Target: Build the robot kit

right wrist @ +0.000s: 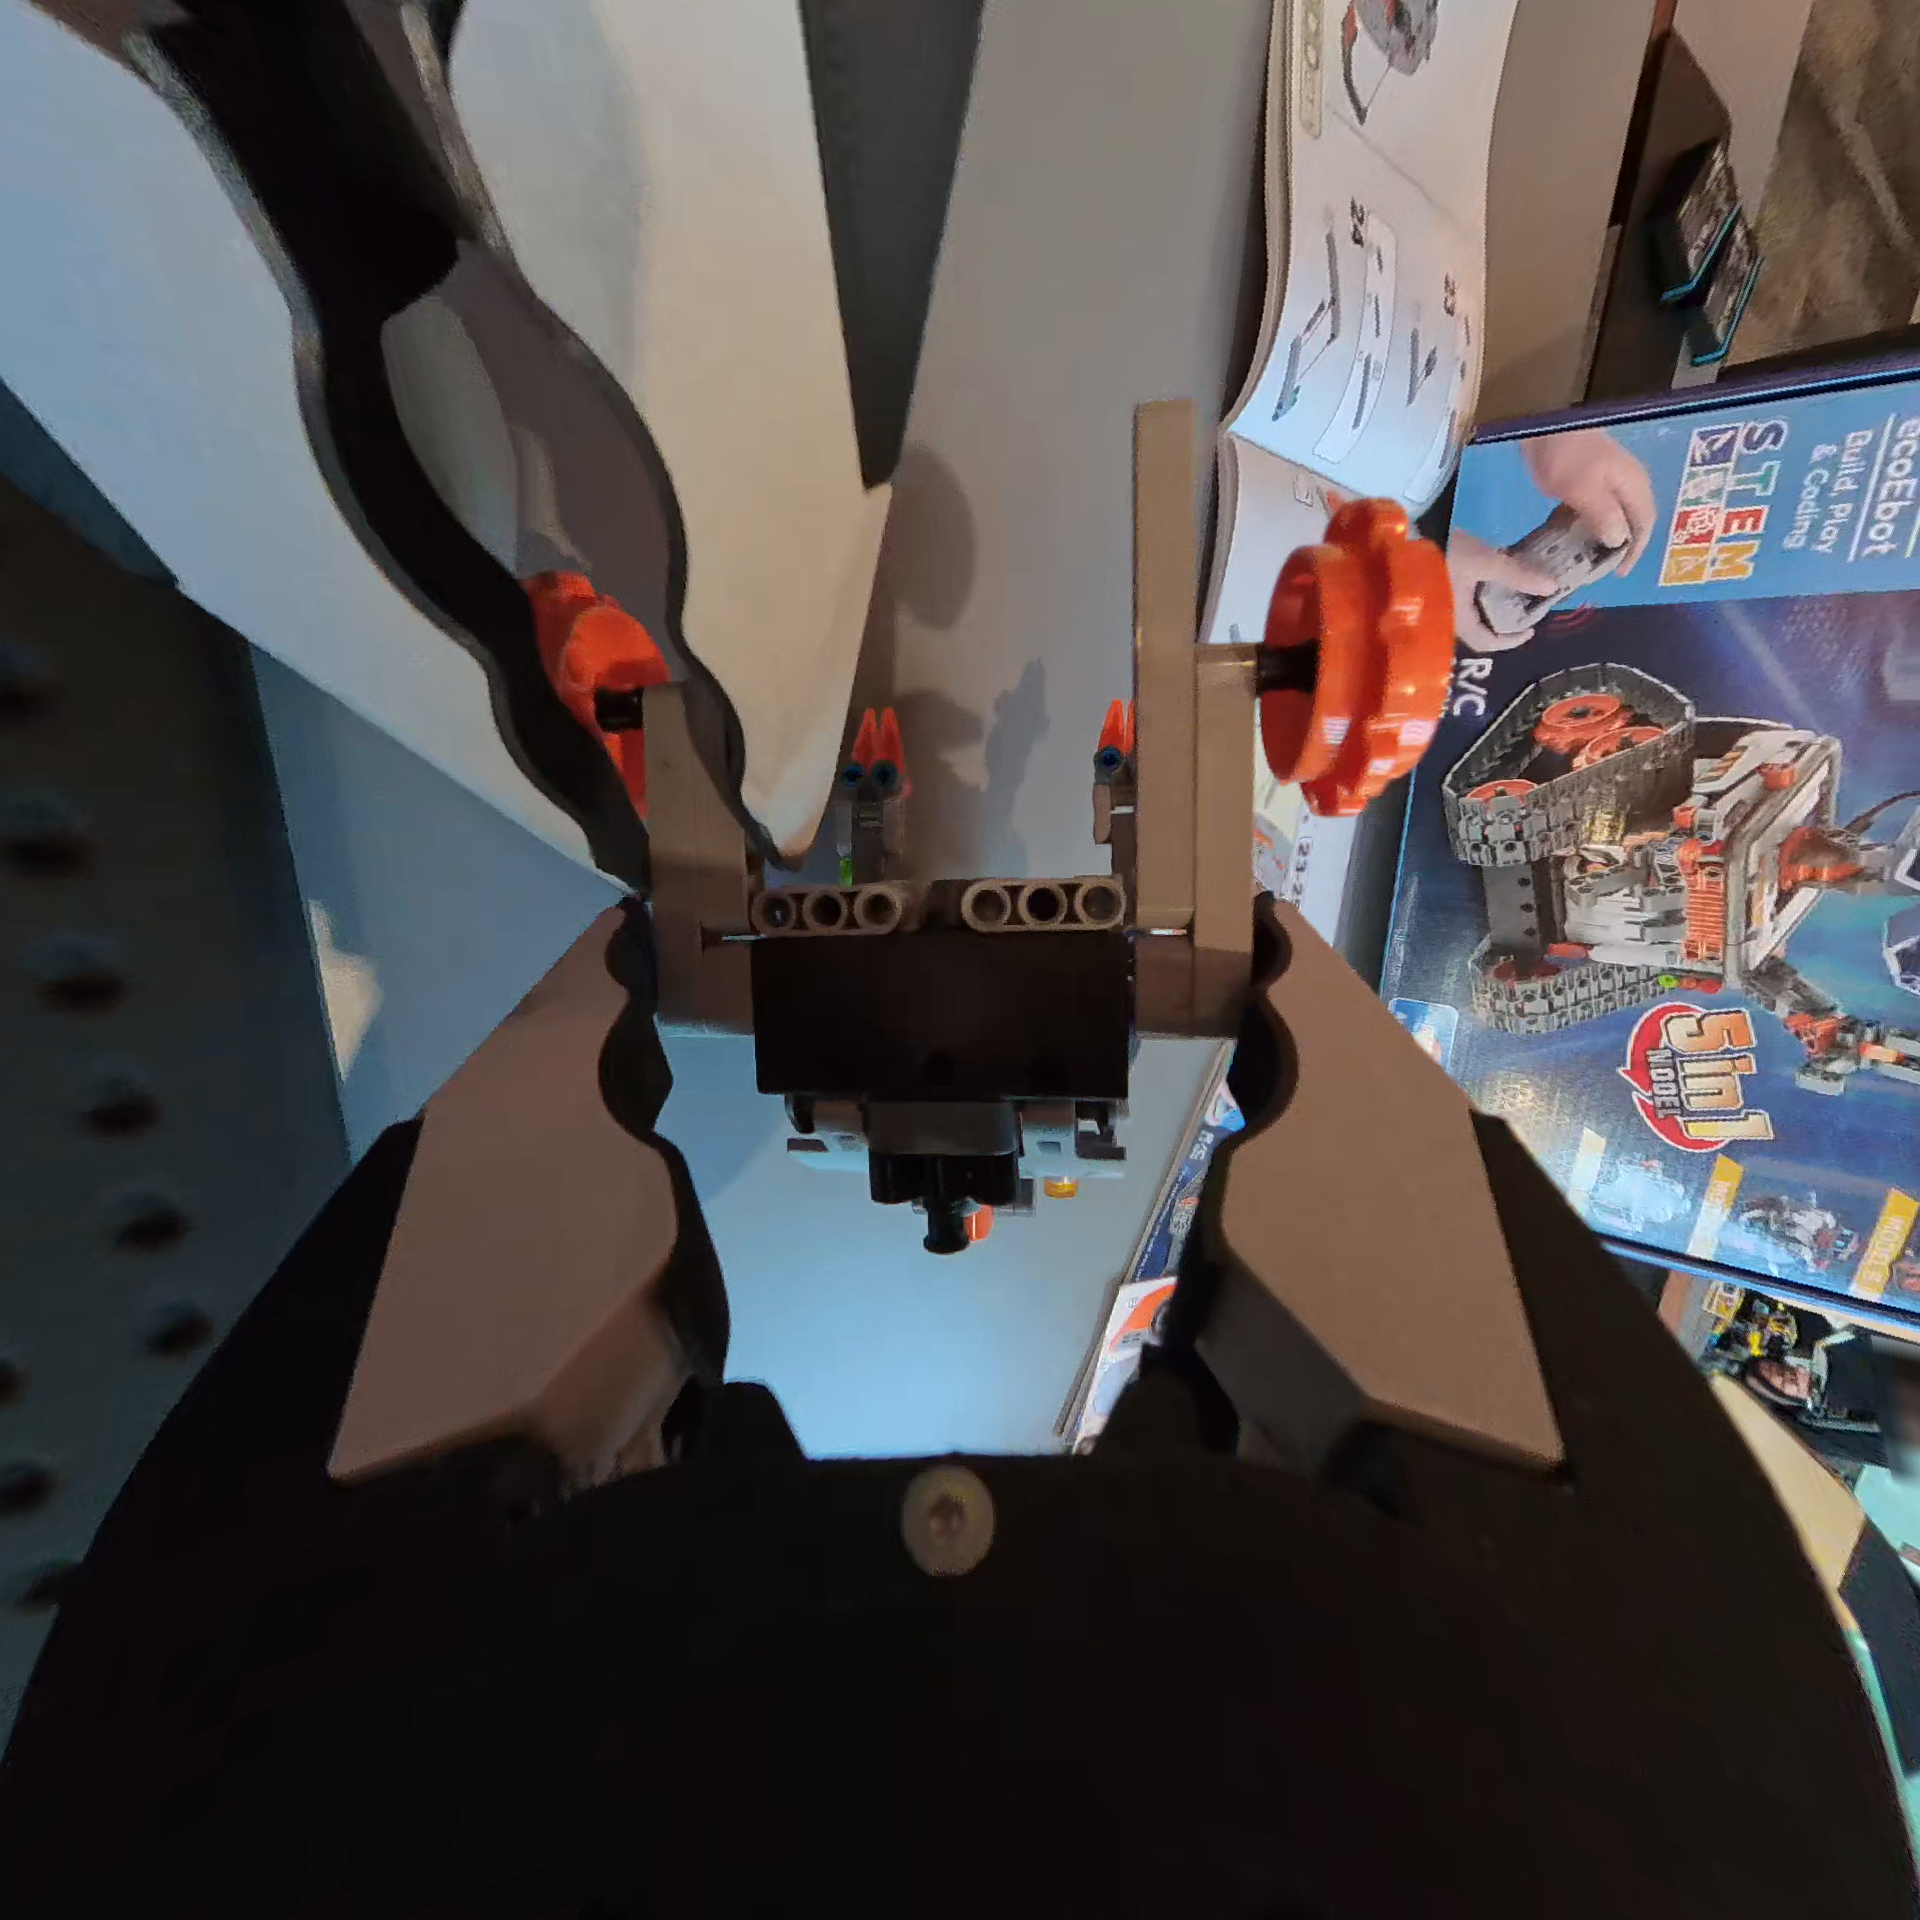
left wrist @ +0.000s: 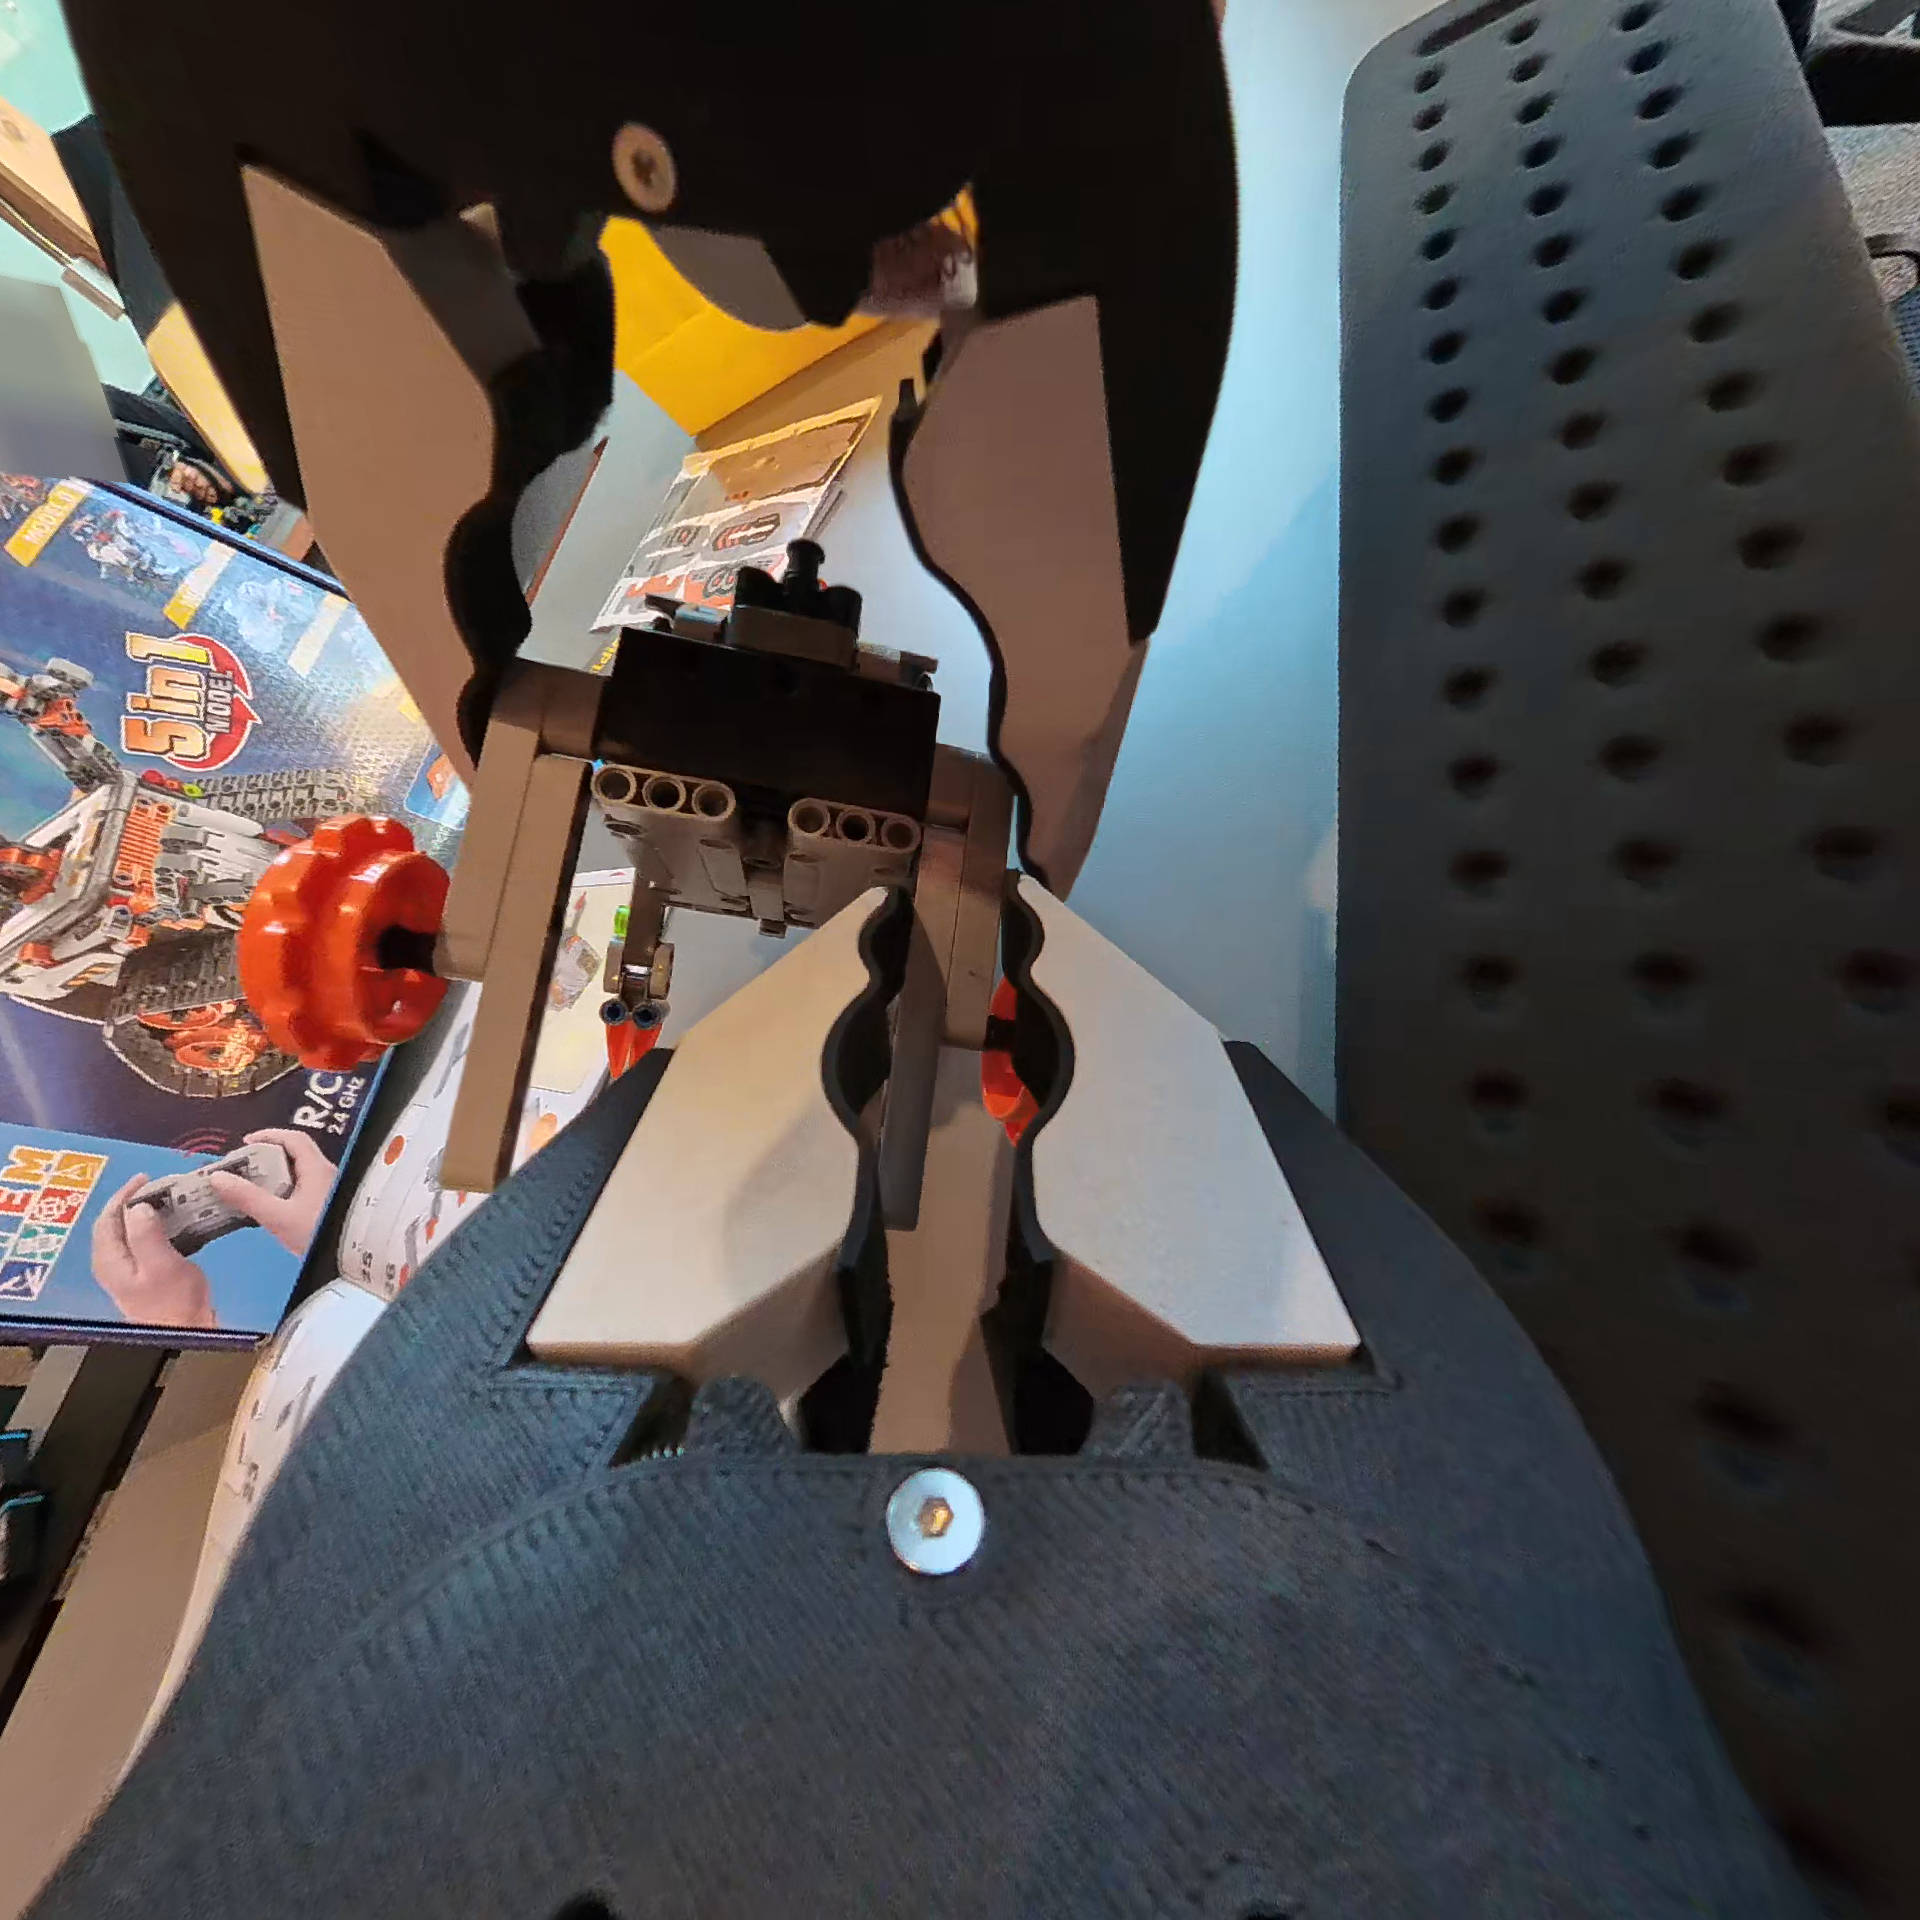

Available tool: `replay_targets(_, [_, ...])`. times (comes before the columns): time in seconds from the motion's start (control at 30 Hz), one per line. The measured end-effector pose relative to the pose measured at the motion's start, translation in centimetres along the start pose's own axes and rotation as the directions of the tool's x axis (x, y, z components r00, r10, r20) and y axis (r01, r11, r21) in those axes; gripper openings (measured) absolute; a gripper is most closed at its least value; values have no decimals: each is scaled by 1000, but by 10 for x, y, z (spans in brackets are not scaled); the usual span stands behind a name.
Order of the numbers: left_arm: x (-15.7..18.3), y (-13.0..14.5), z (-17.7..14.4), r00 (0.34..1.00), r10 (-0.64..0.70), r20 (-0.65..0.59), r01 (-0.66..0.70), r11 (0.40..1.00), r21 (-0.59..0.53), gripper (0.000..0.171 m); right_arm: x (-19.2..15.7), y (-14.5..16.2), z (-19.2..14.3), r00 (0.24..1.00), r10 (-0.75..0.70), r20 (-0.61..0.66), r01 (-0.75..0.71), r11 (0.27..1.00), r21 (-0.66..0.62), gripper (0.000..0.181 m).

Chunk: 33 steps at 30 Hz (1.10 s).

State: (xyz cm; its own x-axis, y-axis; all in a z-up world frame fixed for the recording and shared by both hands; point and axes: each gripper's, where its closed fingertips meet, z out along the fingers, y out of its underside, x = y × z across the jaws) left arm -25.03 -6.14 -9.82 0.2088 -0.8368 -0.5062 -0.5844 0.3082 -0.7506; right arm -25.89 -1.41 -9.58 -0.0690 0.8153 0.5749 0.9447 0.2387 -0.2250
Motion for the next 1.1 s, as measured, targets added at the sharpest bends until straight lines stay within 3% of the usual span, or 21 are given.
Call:
replay_targets(0.33, [4,-4,0,1000,-13,-16,13,1000,15,16,1,3,0,997,-34,-65,33,999,-11,111])
replay_targets(0.67, [15,-5,4,997,73,-22,-73,997,-3,16,-7,4,-5,987,-52,-154,62,996,60,110])
replay_targets(1.1, [16,-3,6,998,61,-35,-61,998,-17,16,-8,5,-5,981,-37,-191,52,996,73,109])
